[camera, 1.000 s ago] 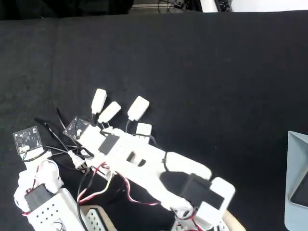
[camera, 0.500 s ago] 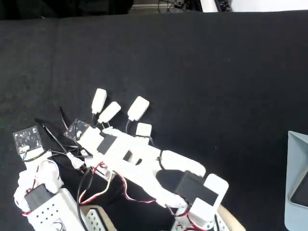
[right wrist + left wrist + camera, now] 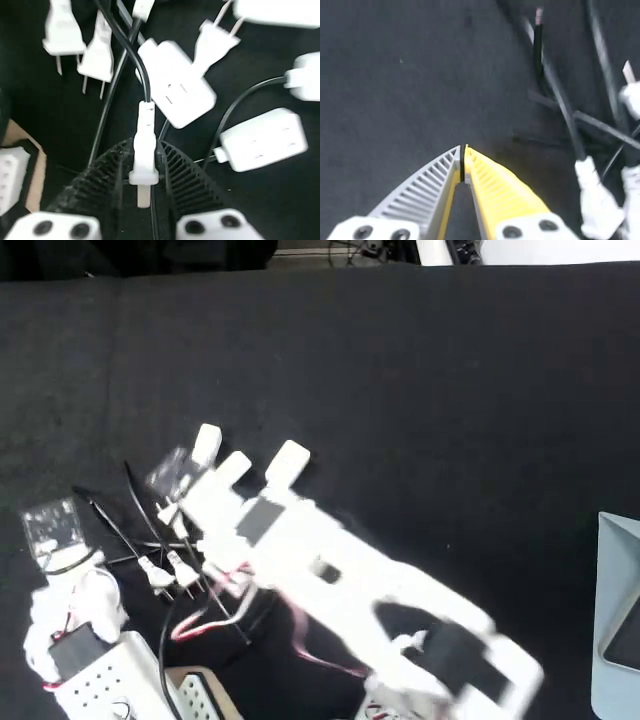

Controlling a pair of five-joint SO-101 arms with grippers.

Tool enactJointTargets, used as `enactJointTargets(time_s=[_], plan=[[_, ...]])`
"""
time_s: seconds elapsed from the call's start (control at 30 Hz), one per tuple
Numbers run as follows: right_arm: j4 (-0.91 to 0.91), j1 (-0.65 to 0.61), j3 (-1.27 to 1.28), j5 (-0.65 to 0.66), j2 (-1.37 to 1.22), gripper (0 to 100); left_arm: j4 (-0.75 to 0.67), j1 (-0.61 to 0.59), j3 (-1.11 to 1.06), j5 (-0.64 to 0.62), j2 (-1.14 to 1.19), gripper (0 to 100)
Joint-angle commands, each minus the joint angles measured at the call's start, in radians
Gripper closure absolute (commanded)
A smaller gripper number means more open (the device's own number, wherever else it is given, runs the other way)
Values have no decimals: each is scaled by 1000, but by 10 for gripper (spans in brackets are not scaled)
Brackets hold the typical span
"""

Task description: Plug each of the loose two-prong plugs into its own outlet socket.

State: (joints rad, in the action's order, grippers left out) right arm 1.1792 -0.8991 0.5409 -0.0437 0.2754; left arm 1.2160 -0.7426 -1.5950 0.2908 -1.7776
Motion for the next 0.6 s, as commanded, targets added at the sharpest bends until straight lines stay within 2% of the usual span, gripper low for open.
enactJointTargets(time_s=[0.0,0.17,0.33,0.5,0.57], plan=[[6,61,36,0,179,987,-15,104,186,2,-6,970],[-2,157,125,0,361,987,-21,318,234,-112,-6,970],[-3,265,203,-48,542,987,-115,510,209,-123,5,968],[-3,279,268,-52,748,987,-219,621,206,-146,5,845],[-3,279,282,-54,840,987,-249,639,211,-187,5,828]])
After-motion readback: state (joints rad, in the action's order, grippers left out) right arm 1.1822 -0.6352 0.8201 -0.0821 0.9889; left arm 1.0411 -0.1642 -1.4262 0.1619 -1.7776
